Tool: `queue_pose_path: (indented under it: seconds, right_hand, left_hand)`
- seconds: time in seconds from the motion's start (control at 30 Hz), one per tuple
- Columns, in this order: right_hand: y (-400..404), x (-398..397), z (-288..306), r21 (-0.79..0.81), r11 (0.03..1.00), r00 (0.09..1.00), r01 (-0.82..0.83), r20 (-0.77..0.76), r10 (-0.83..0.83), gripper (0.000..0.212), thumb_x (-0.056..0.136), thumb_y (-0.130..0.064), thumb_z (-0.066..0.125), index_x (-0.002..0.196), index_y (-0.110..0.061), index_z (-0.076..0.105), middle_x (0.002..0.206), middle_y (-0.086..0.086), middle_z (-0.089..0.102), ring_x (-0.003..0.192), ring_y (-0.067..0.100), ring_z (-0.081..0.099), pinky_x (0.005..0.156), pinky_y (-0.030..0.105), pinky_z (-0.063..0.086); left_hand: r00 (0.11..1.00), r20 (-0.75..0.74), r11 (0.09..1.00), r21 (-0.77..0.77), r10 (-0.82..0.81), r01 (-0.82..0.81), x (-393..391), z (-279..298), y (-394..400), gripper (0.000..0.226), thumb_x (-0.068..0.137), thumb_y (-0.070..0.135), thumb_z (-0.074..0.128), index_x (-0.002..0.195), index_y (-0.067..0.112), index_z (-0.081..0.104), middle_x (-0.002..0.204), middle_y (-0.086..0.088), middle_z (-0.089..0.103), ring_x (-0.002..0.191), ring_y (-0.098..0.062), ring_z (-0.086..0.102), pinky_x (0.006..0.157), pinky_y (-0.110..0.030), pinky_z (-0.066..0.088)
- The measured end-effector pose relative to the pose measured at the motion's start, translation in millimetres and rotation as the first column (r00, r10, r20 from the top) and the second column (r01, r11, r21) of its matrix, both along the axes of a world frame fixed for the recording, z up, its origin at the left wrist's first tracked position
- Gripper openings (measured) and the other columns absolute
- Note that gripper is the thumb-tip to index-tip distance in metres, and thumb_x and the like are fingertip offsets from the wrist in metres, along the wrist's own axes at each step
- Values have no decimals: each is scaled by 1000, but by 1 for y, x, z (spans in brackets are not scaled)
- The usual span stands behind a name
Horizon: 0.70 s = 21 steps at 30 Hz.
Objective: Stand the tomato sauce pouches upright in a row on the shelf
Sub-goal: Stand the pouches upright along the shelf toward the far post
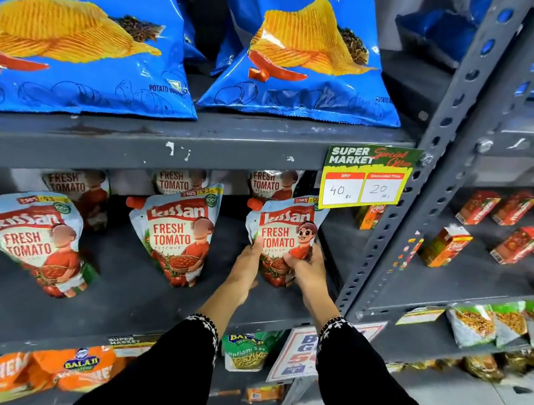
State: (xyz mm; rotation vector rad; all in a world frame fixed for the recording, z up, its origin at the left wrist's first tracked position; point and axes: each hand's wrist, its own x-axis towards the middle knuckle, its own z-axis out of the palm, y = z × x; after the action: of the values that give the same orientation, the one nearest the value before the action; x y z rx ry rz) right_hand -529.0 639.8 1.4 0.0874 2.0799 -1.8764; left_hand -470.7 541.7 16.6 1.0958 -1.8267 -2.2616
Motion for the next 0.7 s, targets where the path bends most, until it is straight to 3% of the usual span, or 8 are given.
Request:
queue_pose_path:
  seconds: [0.17, 0.23, 0.33, 0.5, 0.6, 0.7]
  right_hand:
    - [-1, 2, 1, 22, 999, 999, 27, 21, -27, 54, 77, -7, 66, 127, -17, 49, 127, 10, 62, 116, 27, 58, 97, 39, 49]
    - [-4, 6, -3, 57, 997, 998, 55, 20, -57, 65, 74, -10, 69, 133, -14, 43, 134, 13, 56, 122, 30, 54, 104, 45, 45]
    - [-12, 21, -10, 140, 979, 989, 150, -5, -151, 82, 71, -14, 71, 143, -6, 31, 145, 19, 43, 133, 34, 43, 112, 46, 36]
    - [-37, 73, -4, 249, 892, 926, 376, -64, -373, 46, 82, -5, 56, 124, 8, 43, 131, 33, 44, 120, 44, 47, 100, 43, 37]
    - [-62, 98, -4, 245, 925, 955, 292, -27, -294, 44, 84, -6, 58, 124, 7, 44, 130, 30, 48, 119, 42, 49, 99, 40, 38]
    - [-88, 117, -3, 139, 980, 988, 140, 48, -148, 41, 87, -9, 59, 125, 3, 47, 129, 20, 56, 119, 33, 52, 97, 35, 40]
  left_hand:
    - [1000, 15, 1000, -16, -9, 9, 4, 6, 1, 57, 96, 51, 32, 138, 14, 43, 140, -5, 51, 125, -24, 47, 96, -38, 42]
    - [999, 23, 999, -45, 24, -23, 12, 4, 0, 60, 96, 50, 34, 138, 8, 44, 134, -5, 53, 128, -26, 46, 103, -38, 38]
    - [993, 80, 992, -101, 86, -78, 33, -2, -7, 65, 95, 53, 33, 138, 5, 44, 142, -12, 48, 129, -30, 45, 110, -40, 37]
    - [978, 76, 956, -237, 193, -170, 83, -17, -32, 59, 98, 44, 34, 140, 4, 40, 145, -19, 44, 132, -35, 42, 109, -39, 33]
    - [962, 76, 942, -239, 262, -237, 109, -21, -61, 58, 97, 44, 36, 139, 4, 43, 140, -22, 50, 128, -38, 46, 106, -40, 36]
    - [965, 69, 948, -215, 253, -233, 125, -17, -98, 65, 96, 50, 33, 136, 0, 44, 138, -19, 51, 127, -36, 47, 106, -39, 36]
